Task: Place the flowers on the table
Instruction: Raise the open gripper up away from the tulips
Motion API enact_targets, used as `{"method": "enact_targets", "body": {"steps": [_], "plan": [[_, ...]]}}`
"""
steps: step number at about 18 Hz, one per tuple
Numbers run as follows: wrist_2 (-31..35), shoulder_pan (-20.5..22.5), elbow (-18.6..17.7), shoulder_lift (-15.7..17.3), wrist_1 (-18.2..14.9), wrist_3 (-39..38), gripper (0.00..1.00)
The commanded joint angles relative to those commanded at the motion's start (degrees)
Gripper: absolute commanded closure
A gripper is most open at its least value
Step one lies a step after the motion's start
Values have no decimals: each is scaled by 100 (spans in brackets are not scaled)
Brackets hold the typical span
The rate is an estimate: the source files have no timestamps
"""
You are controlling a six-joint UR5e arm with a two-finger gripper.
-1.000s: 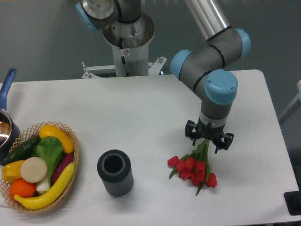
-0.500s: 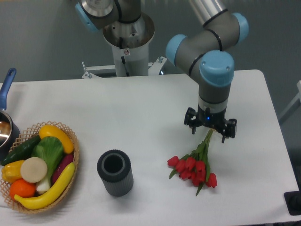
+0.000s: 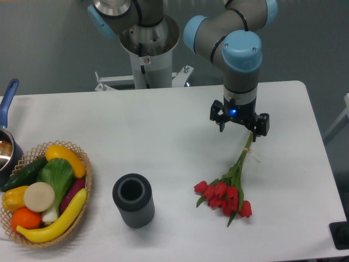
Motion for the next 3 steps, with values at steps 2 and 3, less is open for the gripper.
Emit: {"method": "enact_targets", "body": {"steps": [2,3], "plan": [[-9,-9,0,-9,18,0,0],[-9,0,0,-9,18,0,0]]}}
